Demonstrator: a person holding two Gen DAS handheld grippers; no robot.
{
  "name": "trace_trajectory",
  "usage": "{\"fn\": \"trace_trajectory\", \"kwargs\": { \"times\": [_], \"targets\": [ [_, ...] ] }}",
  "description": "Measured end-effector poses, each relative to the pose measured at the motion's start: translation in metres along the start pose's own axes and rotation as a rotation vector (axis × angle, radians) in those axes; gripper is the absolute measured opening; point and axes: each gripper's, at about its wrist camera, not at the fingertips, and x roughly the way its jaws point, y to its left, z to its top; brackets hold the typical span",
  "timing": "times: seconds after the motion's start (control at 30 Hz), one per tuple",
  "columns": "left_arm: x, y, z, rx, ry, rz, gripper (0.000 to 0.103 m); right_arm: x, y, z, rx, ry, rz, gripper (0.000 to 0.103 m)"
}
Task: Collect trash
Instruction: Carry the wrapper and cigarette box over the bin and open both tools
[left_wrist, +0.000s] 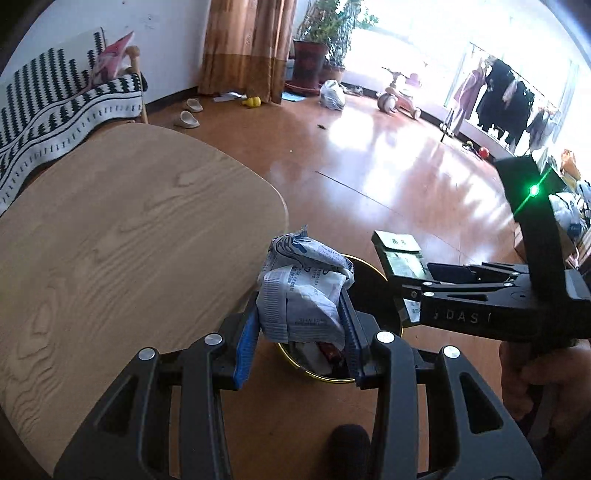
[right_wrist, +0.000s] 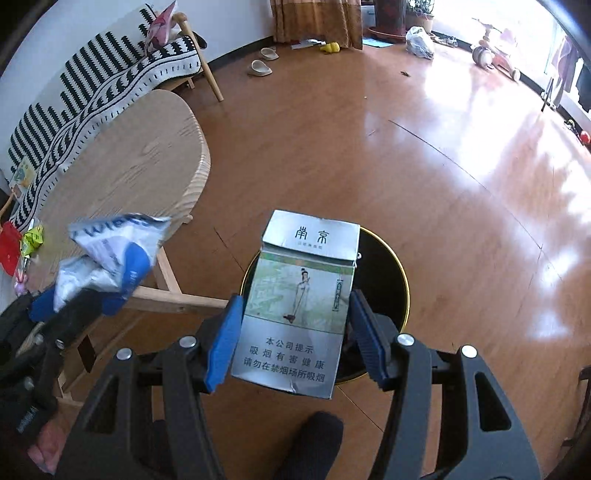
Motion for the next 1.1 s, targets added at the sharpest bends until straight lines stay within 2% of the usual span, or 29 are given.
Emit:
{"fn": "trace_trajectory", "kwargs": {
  "times": [0.47,0.53,0.57,0.6,0.8,1.1],
  "targets": [
    [0.007,-0.009,0.003,-0.023,0.002,-0.008,0.039,0.008,0.017,0.011,0.011,-0.007,-0.002,0.059],
    [0.008,-0.009,0.003,-0.022,0.002,-0.008,0.04,0.009,0.015,0.011,0.027,-0.007,-0.011,0.065],
    [0.008,-0.008,0.004,-0.022,0.003,-0.008,0.039,0.01,0.015,0.011,0.034,-0.008,-0.01,0.071],
    [0.009,-0.009,0.004,-0.022,0.005,-0.009,0.039,0.009,0.013,0.011,0.039,-0.015,-0.013,0.072],
    [0.017,-0.013,0.005,-0.027,0.014,-0.018,0.04,0.003,0.005,0.014,0.064,-0.032,-0.014,0.072],
    [0.053,-0.034,0.009,-0.055,0.064,-0.06,0.04,-0.01,-0.003,0.017,0.093,-0.067,0.012,0.073]
  ]
}}
